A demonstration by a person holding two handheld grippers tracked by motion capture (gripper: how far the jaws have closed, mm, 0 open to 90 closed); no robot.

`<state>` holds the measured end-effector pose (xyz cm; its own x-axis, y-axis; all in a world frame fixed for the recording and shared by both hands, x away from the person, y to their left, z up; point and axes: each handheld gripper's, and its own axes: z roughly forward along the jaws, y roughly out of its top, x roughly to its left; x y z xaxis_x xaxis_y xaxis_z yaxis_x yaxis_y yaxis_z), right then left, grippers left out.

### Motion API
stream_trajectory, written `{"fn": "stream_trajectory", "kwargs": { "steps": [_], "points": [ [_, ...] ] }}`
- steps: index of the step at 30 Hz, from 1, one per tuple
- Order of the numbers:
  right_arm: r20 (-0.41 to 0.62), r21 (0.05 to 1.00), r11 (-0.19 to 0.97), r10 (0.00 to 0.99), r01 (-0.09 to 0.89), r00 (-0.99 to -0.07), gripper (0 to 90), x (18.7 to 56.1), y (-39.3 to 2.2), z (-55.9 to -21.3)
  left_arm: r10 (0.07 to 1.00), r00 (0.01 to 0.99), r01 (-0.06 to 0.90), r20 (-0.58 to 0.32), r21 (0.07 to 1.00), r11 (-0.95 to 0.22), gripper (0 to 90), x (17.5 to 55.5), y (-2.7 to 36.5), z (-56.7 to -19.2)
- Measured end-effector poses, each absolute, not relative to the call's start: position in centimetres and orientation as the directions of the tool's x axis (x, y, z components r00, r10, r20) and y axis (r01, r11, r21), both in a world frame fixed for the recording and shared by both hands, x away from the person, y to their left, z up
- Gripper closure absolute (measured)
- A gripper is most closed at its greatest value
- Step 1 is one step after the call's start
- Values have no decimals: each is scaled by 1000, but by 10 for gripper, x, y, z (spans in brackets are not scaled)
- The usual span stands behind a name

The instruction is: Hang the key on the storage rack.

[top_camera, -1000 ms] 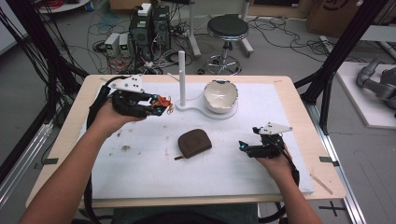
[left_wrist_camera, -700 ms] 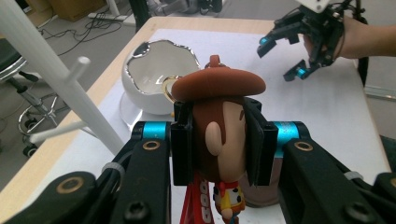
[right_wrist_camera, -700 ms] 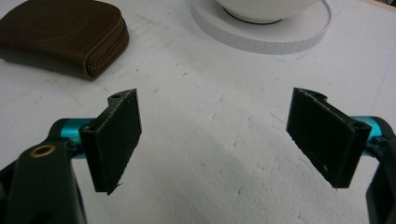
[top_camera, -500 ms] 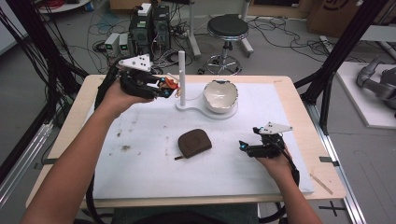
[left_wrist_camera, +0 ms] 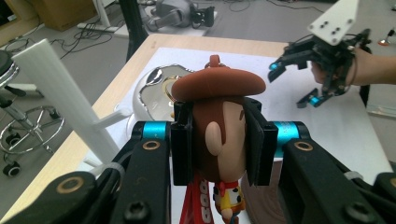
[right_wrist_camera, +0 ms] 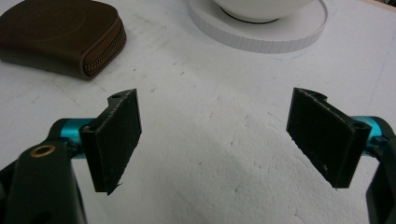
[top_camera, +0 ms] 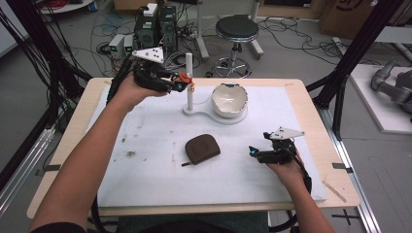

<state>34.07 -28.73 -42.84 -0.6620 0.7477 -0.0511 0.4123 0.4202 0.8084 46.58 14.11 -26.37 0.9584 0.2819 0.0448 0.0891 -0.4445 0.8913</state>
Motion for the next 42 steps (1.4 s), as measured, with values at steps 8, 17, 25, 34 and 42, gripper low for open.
{"fn": "stream_trajectory", "kwargs": {
  "steps": [8, 17, 25, 34, 42],
  "points": [
    [-34, 808, 409, 750, 423, -661, 180, 343, -289, -429, 320, 947, 116, 38, 887, -447, 676, 482, 145, -268],
    [-42, 807, 418, 746, 418, -664, 180, 342, -287, -429, 351, 936, 135, 36, 883, -450, 676, 489, 153, -272],
    [-40, 807, 417, 745, 418, -665, 180, 341, -287, -429, 381, 924, 165, 26, 873, -458, 675, 494, 154, -277],
    [-45, 811, 418, 743, 410, -668, 180, 341, -287, -429, 434, 901, 197, 15, 876, -440, 460, 496, 157, -283],
    [-47, 811, 420, 739, 406, -672, 180, 341, -286, -429, 434, 901, 222, -17, 877, -427, 387, 486, 165, -291]
  ]
}}
